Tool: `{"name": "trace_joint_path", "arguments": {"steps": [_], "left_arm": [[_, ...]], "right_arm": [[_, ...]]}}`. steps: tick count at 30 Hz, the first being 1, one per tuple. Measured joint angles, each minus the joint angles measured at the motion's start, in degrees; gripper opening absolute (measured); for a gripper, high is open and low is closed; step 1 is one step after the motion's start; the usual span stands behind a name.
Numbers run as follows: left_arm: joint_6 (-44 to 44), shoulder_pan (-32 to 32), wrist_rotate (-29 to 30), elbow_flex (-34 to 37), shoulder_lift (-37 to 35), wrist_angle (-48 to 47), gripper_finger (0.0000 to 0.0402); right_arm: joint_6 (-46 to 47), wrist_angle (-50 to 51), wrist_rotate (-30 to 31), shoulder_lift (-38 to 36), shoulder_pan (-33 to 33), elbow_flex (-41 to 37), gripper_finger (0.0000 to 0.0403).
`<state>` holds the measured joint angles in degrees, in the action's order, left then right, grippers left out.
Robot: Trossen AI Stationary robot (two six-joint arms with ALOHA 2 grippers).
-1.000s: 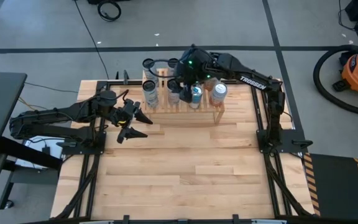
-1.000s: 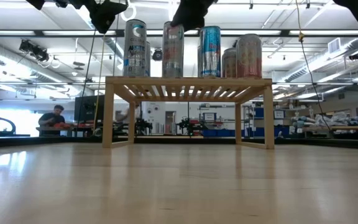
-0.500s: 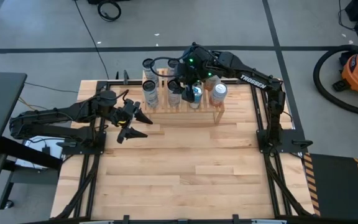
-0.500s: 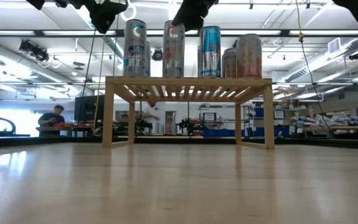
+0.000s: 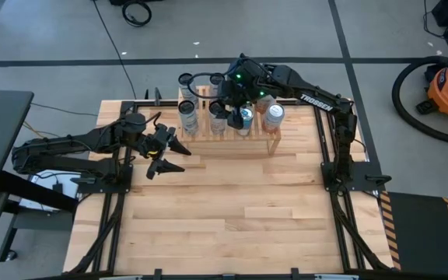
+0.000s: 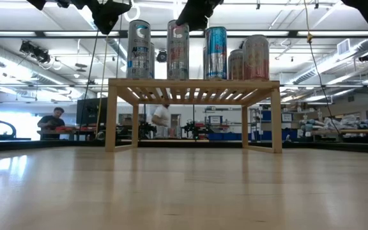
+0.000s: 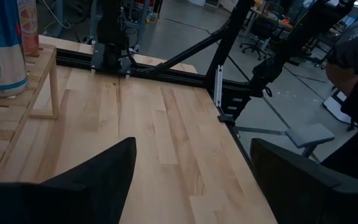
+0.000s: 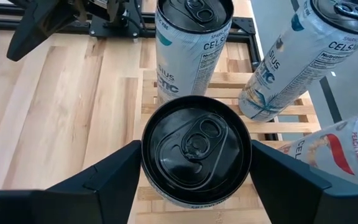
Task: Place canned beverage on shelf
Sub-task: Put the white-pink soda can on the shelf aligned with the other white-pink soda, then return to Home Position
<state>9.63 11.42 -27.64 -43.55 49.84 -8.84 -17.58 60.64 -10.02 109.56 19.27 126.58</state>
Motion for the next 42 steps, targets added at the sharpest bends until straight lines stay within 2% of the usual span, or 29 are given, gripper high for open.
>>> {"name": "trace_joint_path", "arguments": {"steps": [4,8,19,29,32,35,40,42], "left_arm": [[0.0,0.02,0.0,0.0,0.0,-0.01,0.0318],[-0.04,0.01,0.02,0.0,0.01,-0.02,0.0318],[-2.58,0.02,0.02,0.0,0.01,-0.02,0.0318],[0.51,0.02,0.02,0.0,-0.13,0.25,0.0318],[2.21,0.02,0.0,0.0,-1.88,1.41,0.0318],[2.8,0.02,0.0,0.0,-5.13,0.75,0.0318],[0.19,0.01,0.26,0.0,-12.92,-4.82,0.0318],[-0.21,0.0,2.54,0.0,-15.53,-7.1,0.0318]], "right_arm": [[0.78,-0.2,0.04,0.04,0.0,0.0,0.0293],[0.94,-0.22,2.64,0.04,-0.04,0.0,0.0297],[-0.19,-0.3,3.17,0.15,0.02,-0.11,0.0336],[2.41,-0.31,0.48,0.0,-0.09,5.86,0.0337],[5.93,0.02,0.3,-0.28,-0.55,8.45,0.0336],[10.07,0.63,0.29,-2.93,-1.18,7.37,0.0336],[10.52,7.55,0.29,-7.51,-2.15,7.37,0.0336],[10.23,7.43,0.14,-9.07,-3.28,7.37,0.0336]]}}
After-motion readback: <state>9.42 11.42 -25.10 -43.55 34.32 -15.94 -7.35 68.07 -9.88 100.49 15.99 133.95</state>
